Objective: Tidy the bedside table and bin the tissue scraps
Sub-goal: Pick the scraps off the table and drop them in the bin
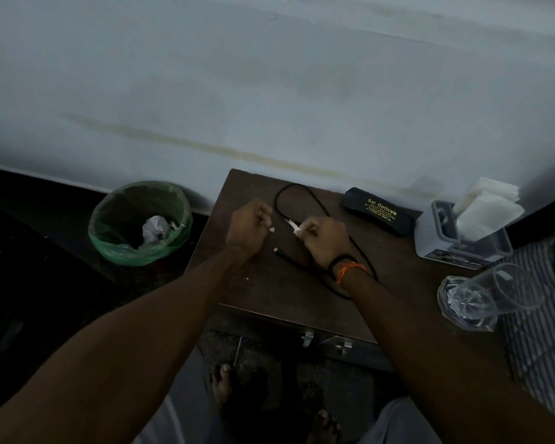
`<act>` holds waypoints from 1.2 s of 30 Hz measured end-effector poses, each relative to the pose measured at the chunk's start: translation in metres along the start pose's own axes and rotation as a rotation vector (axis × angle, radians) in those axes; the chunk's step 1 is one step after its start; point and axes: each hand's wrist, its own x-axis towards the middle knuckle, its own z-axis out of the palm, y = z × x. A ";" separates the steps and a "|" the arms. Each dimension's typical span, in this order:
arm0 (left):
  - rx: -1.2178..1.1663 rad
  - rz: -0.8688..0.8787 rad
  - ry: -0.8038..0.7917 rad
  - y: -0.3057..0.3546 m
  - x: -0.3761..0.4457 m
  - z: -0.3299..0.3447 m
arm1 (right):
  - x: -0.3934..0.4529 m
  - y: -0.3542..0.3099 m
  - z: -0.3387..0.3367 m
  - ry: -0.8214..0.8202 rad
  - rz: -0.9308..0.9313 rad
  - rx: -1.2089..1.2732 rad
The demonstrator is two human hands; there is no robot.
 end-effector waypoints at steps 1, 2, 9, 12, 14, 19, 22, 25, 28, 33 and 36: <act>-0.057 -0.056 0.038 -0.001 0.001 -0.003 | 0.001 -0.002 0.000 0.015 0.028 0.040; -0.105 -0.113 0.056 -0.001 0.003 -0.005 | 0.002 -0.003 0.001 0.023 0.043 0.064; -0.006 -0.083 -0.065 -0.008 0.007 -0.007 | 0.007 -0.017 0.014 0.030 0.167 0.199; 0.096 -0.018 -0.118 -0.008 0.006 -0.005 | 0.008 -0.019 0.018 0.047 0.189 0.154; 0.125 -0.001 -0.128 -0.009 0.005 -0.001 | 0.006 -0.019 0.019 0.054 0.193 0.144; 0.188 0.038 -0.086 -0.005 0.005 0.004 | 0.003 -0.019 0.018 0.068 0.174 0.111; 0.276 0.116 -0.101 -0.007 0.006 0.009 | 0.002 -0.019 0.020 0.076 0.161 0.108; 0.412 0.167 -0.159 -0.010 0.005 0.011 | 0.001 -0.021 0.021 0.074 0.162 0.101; 0.260 0.100 -0.125 -0.014 0.001 0.009 | 0.000 -0.023 0.021 0.077 0.167 0.110; -0.425 -0.332 -0.047 0.002 0.003 -0.008 | 0.001 -0.039 0.030 0.088 0.176 0.230; -0.688 -0.512 -0.055 0.011 0.004 -0.018 | 0.001 -0.054 0.033 0.095 0.140 0.223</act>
